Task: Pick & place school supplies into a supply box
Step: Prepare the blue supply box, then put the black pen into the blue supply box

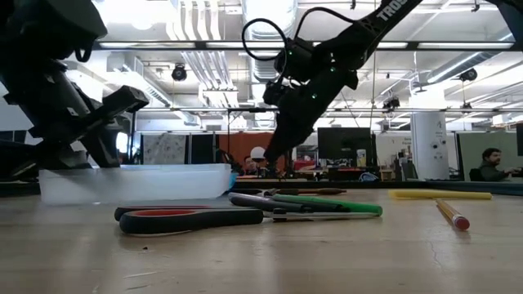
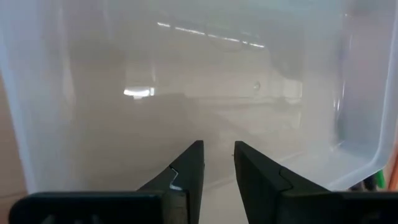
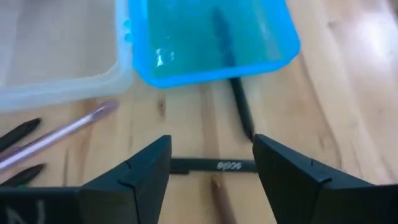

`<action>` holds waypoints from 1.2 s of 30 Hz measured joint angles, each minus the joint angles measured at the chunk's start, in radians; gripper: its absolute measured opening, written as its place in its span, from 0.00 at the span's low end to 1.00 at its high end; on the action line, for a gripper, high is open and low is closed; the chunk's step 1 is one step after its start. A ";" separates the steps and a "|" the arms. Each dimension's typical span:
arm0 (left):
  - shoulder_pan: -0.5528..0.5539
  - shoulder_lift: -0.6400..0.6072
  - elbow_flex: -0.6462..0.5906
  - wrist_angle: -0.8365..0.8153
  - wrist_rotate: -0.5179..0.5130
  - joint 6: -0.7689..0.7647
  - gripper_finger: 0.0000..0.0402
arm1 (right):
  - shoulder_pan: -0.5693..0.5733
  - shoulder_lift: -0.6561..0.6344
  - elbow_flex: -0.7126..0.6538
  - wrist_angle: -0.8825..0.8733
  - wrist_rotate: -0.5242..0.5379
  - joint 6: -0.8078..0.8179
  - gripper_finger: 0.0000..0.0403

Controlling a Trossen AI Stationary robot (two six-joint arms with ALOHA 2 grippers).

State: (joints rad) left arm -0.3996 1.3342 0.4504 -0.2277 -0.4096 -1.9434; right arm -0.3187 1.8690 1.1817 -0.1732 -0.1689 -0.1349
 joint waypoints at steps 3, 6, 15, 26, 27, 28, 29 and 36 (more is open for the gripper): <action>0.001 -0.004 0.000 0.013 -0.001 0.000 0.19 | -0.005 0.012 -0.013 0.066 0.012 0.002 0.55; 0.002 -0.010 0.002 0.022 -0.004 0.006 0.19 | -0.012 0.066 0.004 0.068 0.008 0.079 0.55; 0.008 -0.027 0.008 0.022 -0.008 0.035 0.19 | -0.008 0.197 0.213 -0.148 0.060 0.027 0.55; 0.008 -0.028 0.006 0.025 -0.009 0.049 0.19 | -0.008 0.293 0.318 -0.208 0.108 -0.131 0.55; 0.008 -0.029 0.006 0.025 -0.009 0.050 0.19 | -0.005 0.294 0.327 -0.211 0.107 -0.130 0.55; 0.008 -0.029 0.006 0.025 -0.009 0.051 0.19 | 0.000 0.300 0.332 -0.217 0.110 -0.131 0.55; 0.008 -0.029 0.005 0.025 -0.010 0.051 0.19 | 0.001 0.305 0.337 -0.218 0.110 -0.131 0.55; 0.010 -0.030 0.003 0.026 -0.010 0.058 0.19 | 0.017 0.307 0.350 -0.260 0.122 -0.127 0.55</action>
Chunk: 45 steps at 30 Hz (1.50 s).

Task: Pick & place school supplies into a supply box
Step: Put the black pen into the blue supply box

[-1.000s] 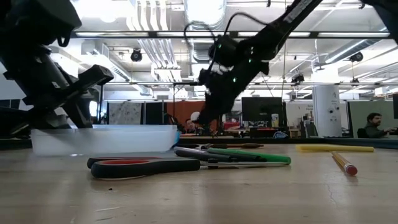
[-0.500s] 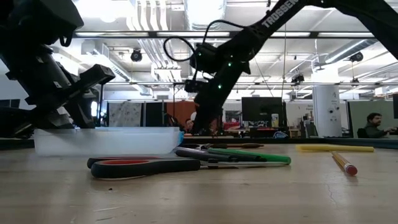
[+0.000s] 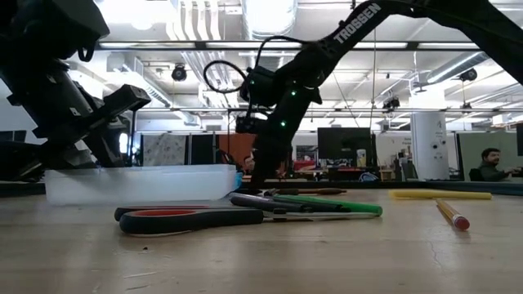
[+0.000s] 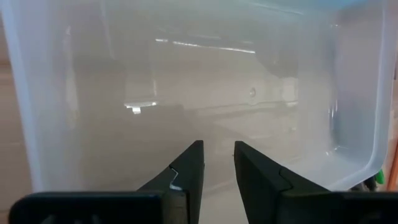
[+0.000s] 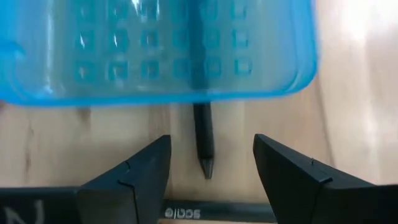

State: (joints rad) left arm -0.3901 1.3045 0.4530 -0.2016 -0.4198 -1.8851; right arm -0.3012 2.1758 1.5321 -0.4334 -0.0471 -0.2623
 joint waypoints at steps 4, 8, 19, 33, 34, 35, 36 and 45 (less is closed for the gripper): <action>0.001 0.000 0.000 0.000 0.000 0.000 0.19 | 0.009 0.001 -0.001 -0.041 0.013 0.015 0.53; 0.003 0.000 0.000 0.000 -0.001 0.002 0.19 | 0.009 0.001 0.000 -0.058 0.014 0.026 0.48; 0.008 0.000 -0.001 0.002 -0.013 0.002 0.19 | 0.010 0.001 0.000 -0.065 0.018 0.027 0.35; 0.008 0.000 0.005 0.010 -0.028 0.004 0.19 | 0.024 0.011 -0.002 -0.031 0.090 0.082 0.08; 0.008 0.000 0.005 0.010 -0.028 0.004 0.19 | 0.027 0.013 -0.002 -0.031 0.102 0.082 0.06; 0.007 0.000 0.005 0.010 -0.028 0.005 0.19 | 0.029 0.014 -0.001 -0.031 0.107 0.080 0.06; 0.007 0.000 0.005 0.010 -0.028 0.005 0.19 | 0.029 0.014 -0.001 -0.031 0.107 0.080 0.05; 0.007 0.000 0.005 0.010 -0.028 0.005 0.19 | 0.024 -0.013 -0.002 -0.127 0.101 0.263 0.04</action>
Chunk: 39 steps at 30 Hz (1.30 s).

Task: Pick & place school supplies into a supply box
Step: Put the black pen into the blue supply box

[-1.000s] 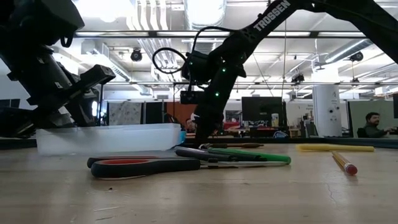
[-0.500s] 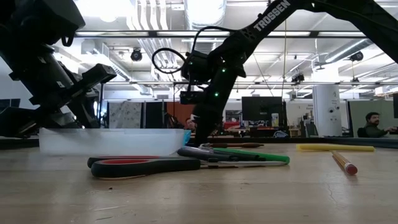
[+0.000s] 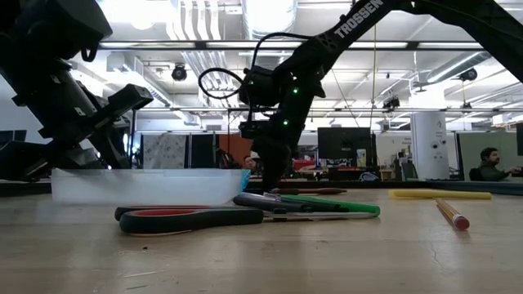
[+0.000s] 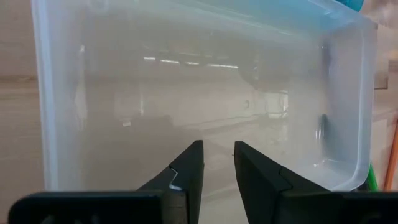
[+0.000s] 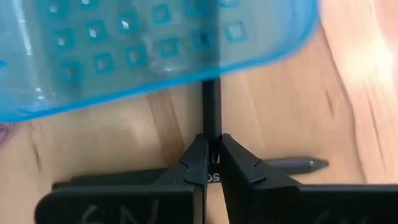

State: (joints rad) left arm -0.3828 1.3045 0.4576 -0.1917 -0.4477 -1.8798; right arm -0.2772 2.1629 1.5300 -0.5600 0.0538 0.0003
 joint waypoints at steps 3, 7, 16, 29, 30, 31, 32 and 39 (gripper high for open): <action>0.000 0.000 0.000 0.000 0.000 0.000 0.19 | -0.010 -0.028 -0.004 -0.012 0.008 0.109 0.03; 0.000 0.000 0.000 0.000 0.000 0.000 0.19 | -0.035 -0.066 -0.002 -0.032 0.107 0.256 0.02; 0.000 0.000 0.000 0.000 0.000 0.000 0.19 | -0.072 -0.092 -0.002 -0.039 0.052 0.159 0.02; 0.000 0.000 0.001 0.006 0.001 -0.002 0.19 | -0.050 -0.086 -0.002 -0.065 -0.128 -0.116 0.29; 0.000 0.000 0.002 0.006 0.000 -0.002 0.19 | -0.054 -0.086 -0.002 -0.064 -0.129 -0.127 0.33; 0.000 0.000 0.001 0.006 0.001 -0.003 0.19 | -0.060 -0.086 -0.002 -0.064 -0.131 -0.138 0.37; 0.000 0.000 0.001 0.006 0.001 -0.004 0.19 | -0.065 -0.086 -0.002 -0.066 -0.135 -0.148 0.41; 0.000 0.000 0.001 0.008 0.001 -0.006 0.19 | -0.126 -0.075 0.038 -0.065 -0.253 -0.138 0.51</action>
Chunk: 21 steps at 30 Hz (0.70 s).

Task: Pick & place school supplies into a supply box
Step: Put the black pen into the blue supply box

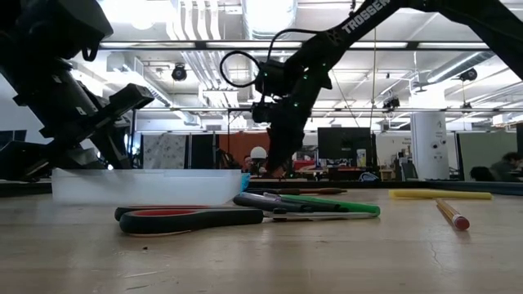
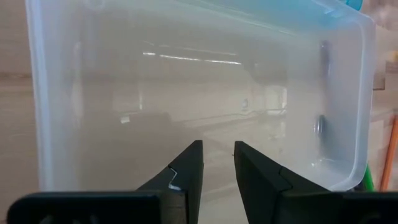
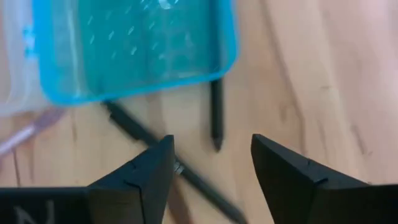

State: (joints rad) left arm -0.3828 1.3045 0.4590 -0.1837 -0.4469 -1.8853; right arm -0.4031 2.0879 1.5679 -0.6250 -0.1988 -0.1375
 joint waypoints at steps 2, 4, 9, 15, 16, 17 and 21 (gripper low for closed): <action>0.001 0.000 0.000 0.002 0.000 0.000 0.19 | -0.011 0.016 0.023 0.000 -0.003 0.019 0.51; 0.002 0.000 0.000 0.005 0.000 0.000 0.19 | -0.012 0.042 0.059 -0.003 -0.004 0.013 0.51; 0.003 0.000 0.000 0.011 0.001 -0.005 0.19 | 0.015 0.143 0.185 -0.129 0.055 -0.036 0.51; 0.003 0.000 0.000 0.020 0.004 -0.008 0.19 | 0.024 0.215 0.315 -0.196 0.143 -0.004 0.51; 0.003 0.000 0.000 0.020 0.004 -0.008 0.19 | 0.023 0.220 0.336 -0.201 0.136 -0.004 0.51; 0.003 0.000 -0.001 0.020 0.004 -0.008 0.19 | 0.022 0.222 0.350 -0.213 0.133 -0.001 0.51; 0.003 0.000 -0.001 0.020 0.004 -0.008 0.19 | 0.026 0.256 0.406 -0.339 0.115 0.009 0.51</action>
State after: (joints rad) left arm -0.3798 1.3045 0.4583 -0.1635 -0.4431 -1.8935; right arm -0.3768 2.3441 1.9736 -0.9640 -0.0839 -0.1288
